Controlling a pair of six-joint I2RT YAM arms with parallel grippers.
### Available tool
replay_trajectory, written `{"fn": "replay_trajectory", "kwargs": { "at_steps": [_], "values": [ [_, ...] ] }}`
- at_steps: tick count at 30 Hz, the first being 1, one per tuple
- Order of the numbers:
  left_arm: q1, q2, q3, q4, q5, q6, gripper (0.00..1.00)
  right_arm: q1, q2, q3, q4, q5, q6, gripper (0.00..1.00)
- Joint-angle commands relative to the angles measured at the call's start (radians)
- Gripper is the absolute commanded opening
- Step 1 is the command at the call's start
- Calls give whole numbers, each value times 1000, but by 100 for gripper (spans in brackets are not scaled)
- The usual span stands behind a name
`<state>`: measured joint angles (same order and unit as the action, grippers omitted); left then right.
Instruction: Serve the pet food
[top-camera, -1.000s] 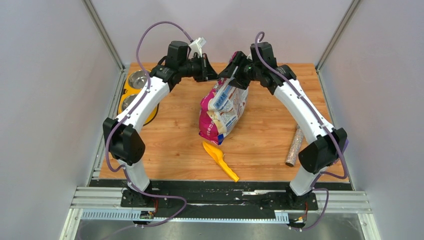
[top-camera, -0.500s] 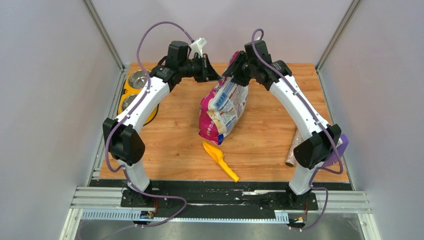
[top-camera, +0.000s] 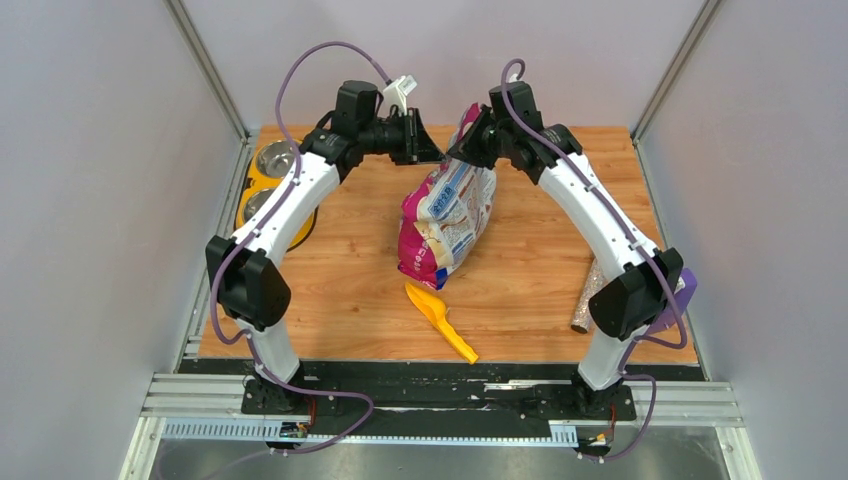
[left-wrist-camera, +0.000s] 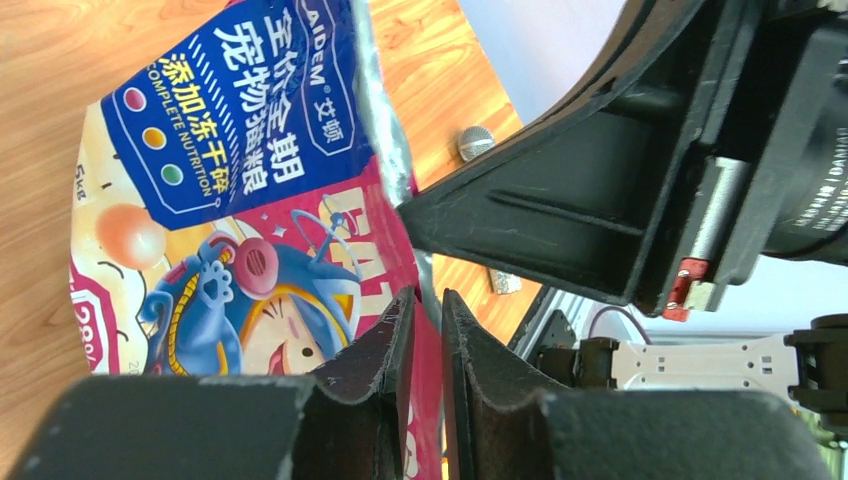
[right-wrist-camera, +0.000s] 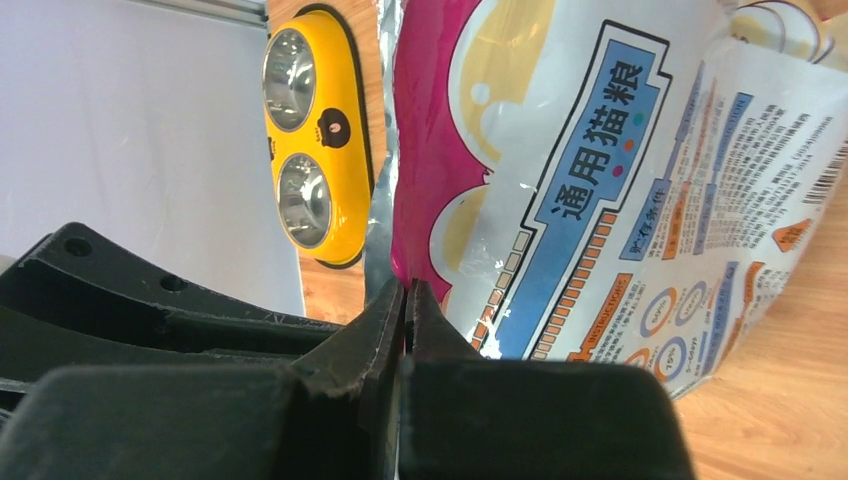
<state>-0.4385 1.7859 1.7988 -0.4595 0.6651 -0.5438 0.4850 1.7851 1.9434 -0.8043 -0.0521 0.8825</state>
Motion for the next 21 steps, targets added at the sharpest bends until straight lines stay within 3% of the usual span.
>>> {"fn": "replay_trajectory", "kwargs": {
  "at_steps": [1, 12, 18, 21],
  "values": [
    [-11, 16, 57, -21, 36, 13, 24, 0, -54, -100, 104, -63, -25, 0],
    [-12, 58, 103, -57, -15, 40, 19, 0, -106, -165, 112, -37, -47, 0],
    [-13, 51, 111, 6, 6, -14, 34, 0, -129, -195, 116, -37, -63, 0],
    [-12, 47, 111, 12, -9, -12, 34, 0, -136, -207, 128, -45, -72, 0]
  ]
}}
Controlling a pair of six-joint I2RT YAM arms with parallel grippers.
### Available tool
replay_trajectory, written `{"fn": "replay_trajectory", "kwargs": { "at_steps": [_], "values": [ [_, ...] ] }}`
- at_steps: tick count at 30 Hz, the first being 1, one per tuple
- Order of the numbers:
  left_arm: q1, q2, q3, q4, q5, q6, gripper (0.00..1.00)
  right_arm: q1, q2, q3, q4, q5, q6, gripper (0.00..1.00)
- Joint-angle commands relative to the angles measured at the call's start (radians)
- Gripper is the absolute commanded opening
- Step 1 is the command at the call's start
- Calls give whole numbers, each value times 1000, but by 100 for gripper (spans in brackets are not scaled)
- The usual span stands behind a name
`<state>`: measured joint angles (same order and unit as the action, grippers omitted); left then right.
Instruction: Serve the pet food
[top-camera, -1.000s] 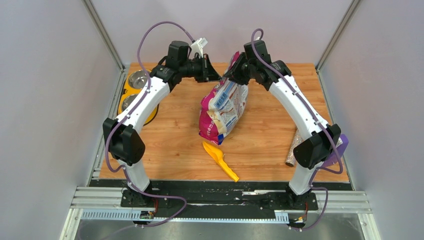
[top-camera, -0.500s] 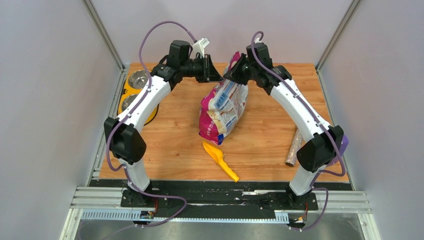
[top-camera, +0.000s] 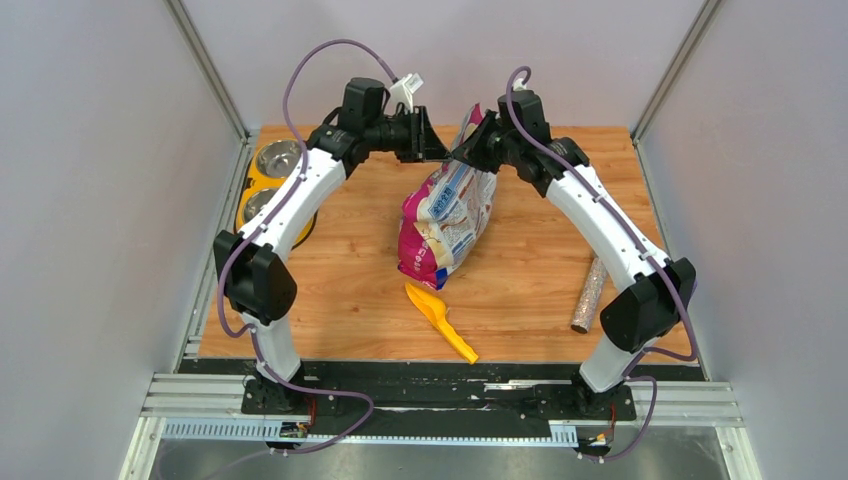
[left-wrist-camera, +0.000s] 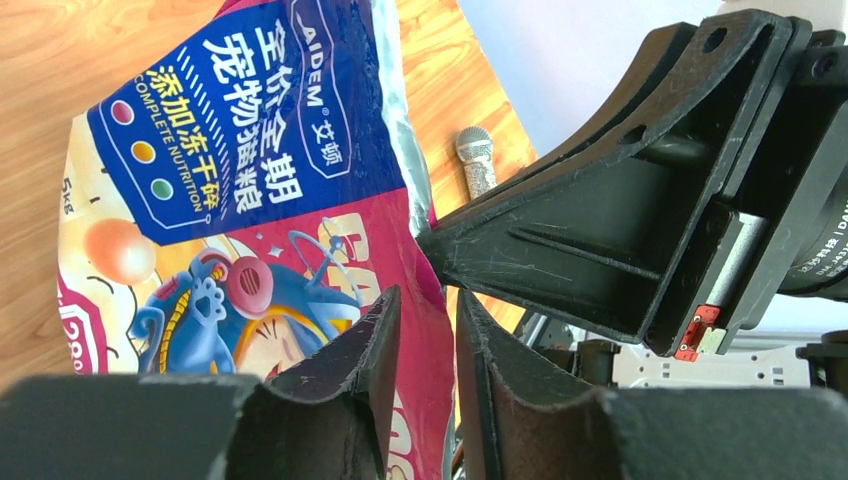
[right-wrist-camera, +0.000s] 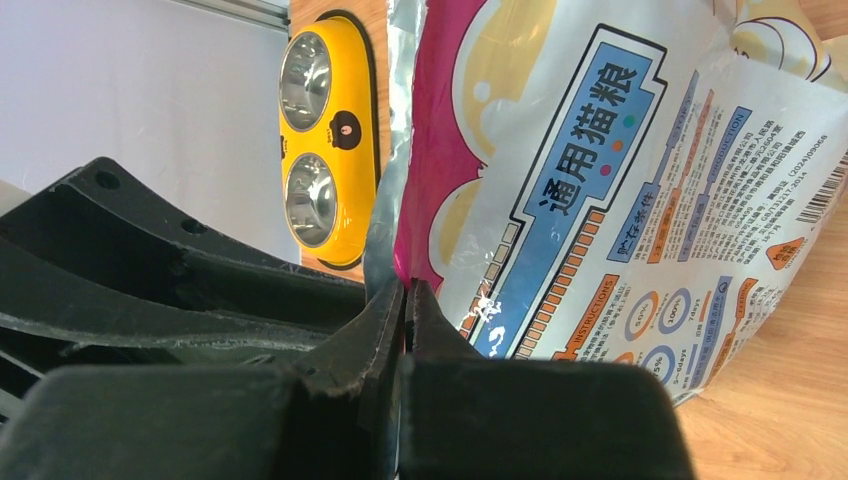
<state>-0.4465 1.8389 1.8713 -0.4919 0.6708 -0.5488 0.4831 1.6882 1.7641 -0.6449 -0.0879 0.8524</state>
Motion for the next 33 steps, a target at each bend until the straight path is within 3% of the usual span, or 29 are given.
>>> {"fn": "replay_trajectory", "kwargs": {
  "at_steps": [1, 8, 14, 18, 19, 21, 33],
  "values": [
    [-4, -4, 38, 40, -24, -4, 32, 2, -41, -31, -27, -14, -41, 0],
    [-4, 10, 35, 16, -31, 15, 19, 2, -47, -42, -8, -36, -47, 0],
    [-14, 21, 45, -22, -7, 69, 23, 1, -46, -40, 7, -50, -45, 0],
    [-24, 38, 62, -93, -39, 100, 11, 2, -30, -31, 8, -55, -28, 0],
    [-24, 38, 63, -103, -45, 103, 3, 1, -28, -31, 6, -57, -24, 0],
    [-24, 35, 66, -117, -64, 114, 0, 1, -28, -34, -2, -49, -18, 0],
    [-23, -6, 64, -149, -198, 133, 0, -12, -58, 46, -181, 152, -60, 0]
  ]
}}
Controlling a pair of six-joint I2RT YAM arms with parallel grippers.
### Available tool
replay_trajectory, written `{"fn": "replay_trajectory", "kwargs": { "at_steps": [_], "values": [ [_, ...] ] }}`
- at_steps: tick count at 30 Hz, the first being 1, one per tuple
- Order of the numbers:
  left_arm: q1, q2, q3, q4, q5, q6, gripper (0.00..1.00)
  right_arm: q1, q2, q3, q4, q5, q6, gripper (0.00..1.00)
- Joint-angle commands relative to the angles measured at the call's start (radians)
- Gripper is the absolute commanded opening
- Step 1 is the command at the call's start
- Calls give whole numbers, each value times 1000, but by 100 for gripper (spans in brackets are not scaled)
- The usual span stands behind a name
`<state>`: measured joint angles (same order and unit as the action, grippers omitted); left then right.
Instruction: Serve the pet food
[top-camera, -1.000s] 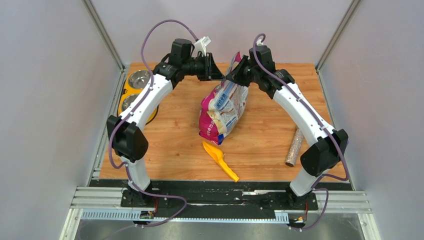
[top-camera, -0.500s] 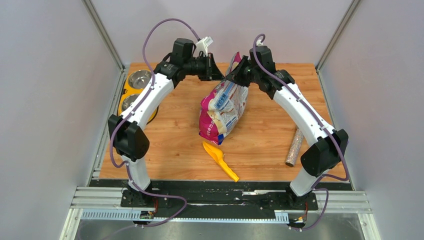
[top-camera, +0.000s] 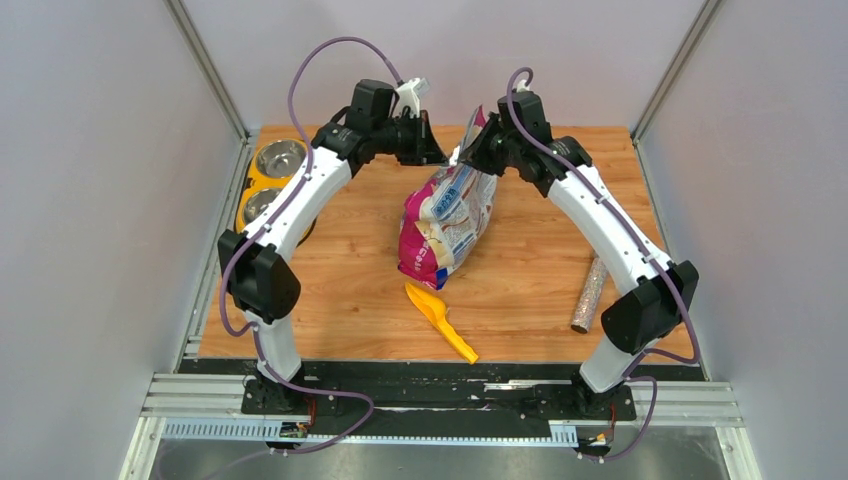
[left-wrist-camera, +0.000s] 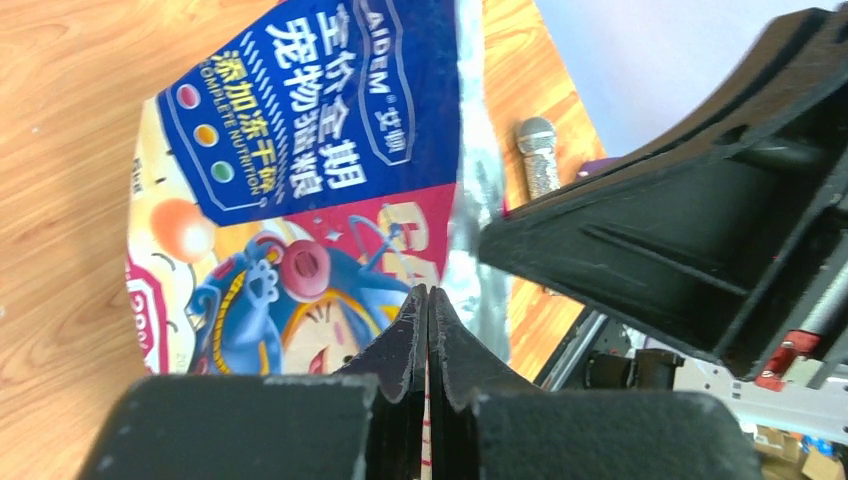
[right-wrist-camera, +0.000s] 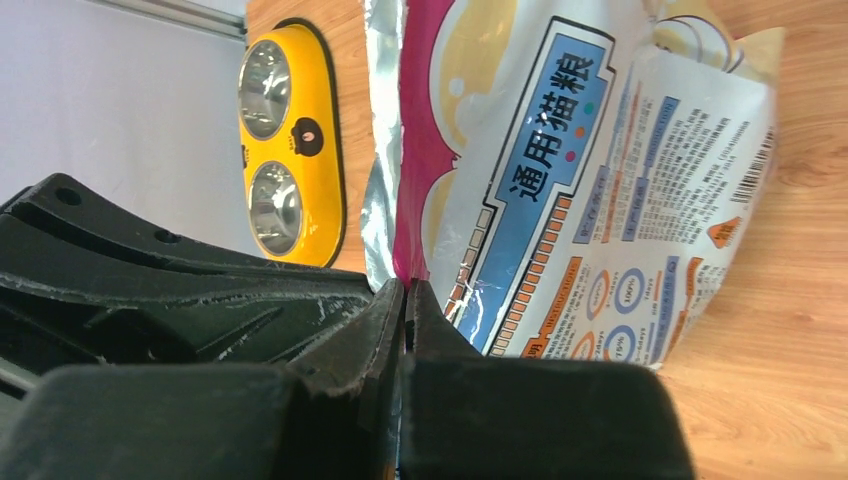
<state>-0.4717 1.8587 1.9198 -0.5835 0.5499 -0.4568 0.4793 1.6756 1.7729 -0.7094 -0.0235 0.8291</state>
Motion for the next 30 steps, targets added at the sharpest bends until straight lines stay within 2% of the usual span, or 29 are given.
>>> {"fn": "replay_trajectory", "kwargs": {
  "at_steps": [1, 11, 12, 15, 17, 19, 25, 30],
  "values": [
    [2, -27, 16, -58, -80, 41, 0, -8, -53, 37, -118, 94, -40, 0],
    [7, -41, 34, -22, -47, 26, 1, -11, -65, 38, -110, 58, -66, 0],
    [7, -42, 35, -13, -21, 15, 5, -11, -67, 28, -93, 43, -70, 0],
    [7, -51, 28, 53, 66, -11, 31, -13, -75, -3, -31, -54, -80, 0],
    [7, -57, 16, 94, 107, -24, 41, -17, -74, -16, 8, -105, -82, 0],
    [7, -56, 4, 117, 144, -27, 46, -19, -67, -22, 33, -133, -81, 0],
    [7, -50, -13, 98, 139, -12, 49, -28, -45, -27, 80, -187, -88, 0],
    [7, -41, -4, 65, 106, 3, 43, -31, -38, -33, 93, -207, -90, 0]
  ]
}}
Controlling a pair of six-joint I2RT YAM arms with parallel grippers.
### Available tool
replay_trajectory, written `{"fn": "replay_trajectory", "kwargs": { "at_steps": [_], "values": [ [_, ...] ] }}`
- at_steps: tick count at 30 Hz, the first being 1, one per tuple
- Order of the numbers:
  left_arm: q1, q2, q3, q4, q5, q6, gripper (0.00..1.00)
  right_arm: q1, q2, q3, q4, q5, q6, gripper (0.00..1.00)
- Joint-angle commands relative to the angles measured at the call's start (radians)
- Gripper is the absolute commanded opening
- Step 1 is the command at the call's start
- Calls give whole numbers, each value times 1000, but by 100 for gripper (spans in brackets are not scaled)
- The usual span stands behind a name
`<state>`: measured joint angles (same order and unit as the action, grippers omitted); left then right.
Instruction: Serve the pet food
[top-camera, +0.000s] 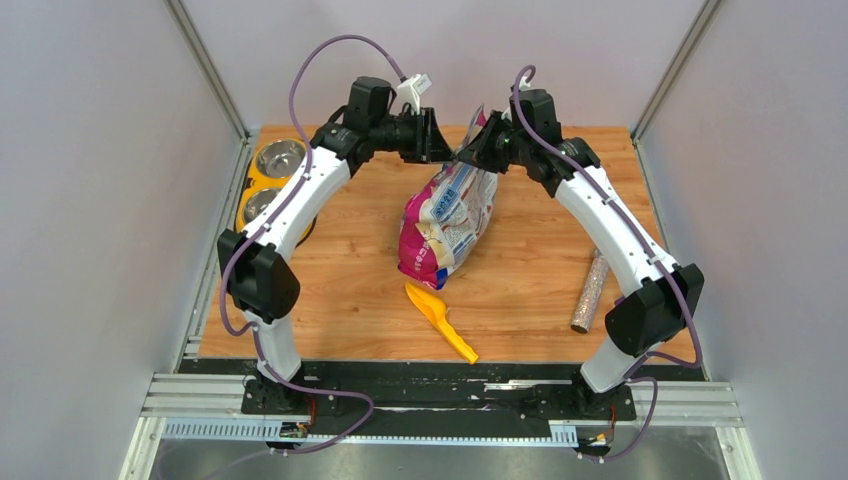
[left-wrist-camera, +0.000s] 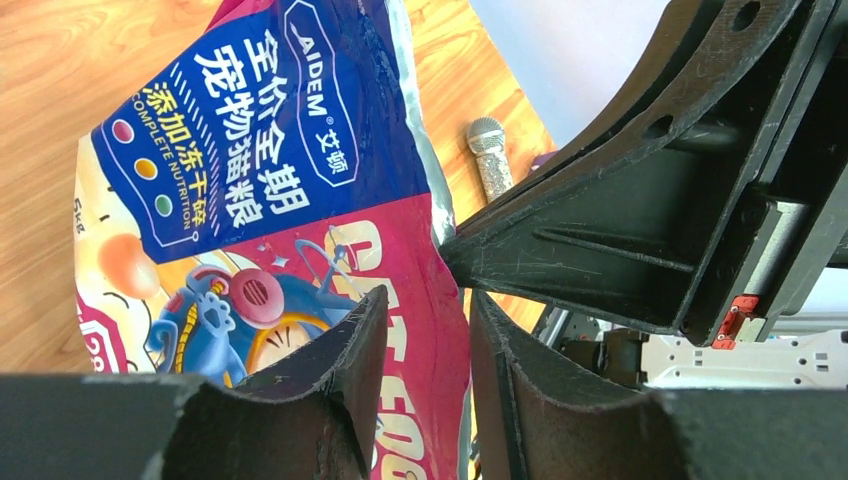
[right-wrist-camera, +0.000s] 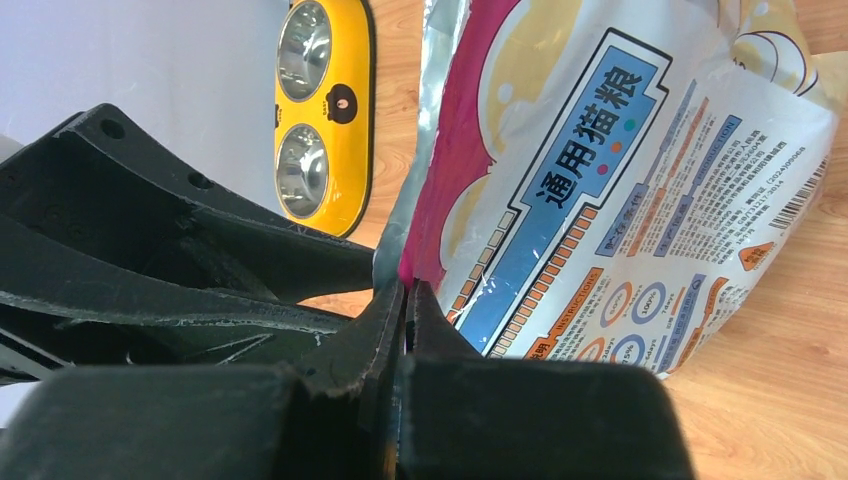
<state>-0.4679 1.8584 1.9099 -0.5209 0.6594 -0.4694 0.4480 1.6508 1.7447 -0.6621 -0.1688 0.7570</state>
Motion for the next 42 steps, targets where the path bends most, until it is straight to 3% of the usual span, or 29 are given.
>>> {"fn": "replay_trajectory", "kwargs": {
  "at_steps": [1, 6, 10, 12, 15, 21, 28, 33, 36, 39, 42],
  "values": [
    [3, -40, 8, -1, -6, 18, 42, 0, -13, -5, 48, -64, -19, 0],
    [3, -26, 30, -39, -50, 34, 23, -1, -13, -11, 52, -67, -23, 0],
    [3, -16, 48, -62, -73, 44, 14, -2, -12, -19, 53, -70, -26, 0],
    [3, -10, 53, -73, -75, 52, 15, -1, -7, -20, 53, -73, -28, 0],
    [3, -4, 53, -84, -65, 66, 29, -1, -3, -23, 53, -72, -30, 0],
    [2, 3, 50, -96, -22, 86, 34, 0, 12, -25, 47, -68, -14, 0],
    [-1, 16, 61, -99, 24, 95, 26, 1, 28, -14, 10, -20, 15, 0],
    [-3, 34, 73, -100, 45, 100, 11, 4, 50, 16, -28, 14, 32, 0],
    [-3, 38, 80, -100, 38, 100, 0, 13, 76, 53, -72, 57, 37, 11],
    [-3, 38, 86, -100, 21, 96, 0, 15, 87, 61, -77, 60, 47, 21],
    [-3, 36, 91, -103, 9, 88, 0, 17, 96, 64, -74, 52, 59, 21]
  ]
}}
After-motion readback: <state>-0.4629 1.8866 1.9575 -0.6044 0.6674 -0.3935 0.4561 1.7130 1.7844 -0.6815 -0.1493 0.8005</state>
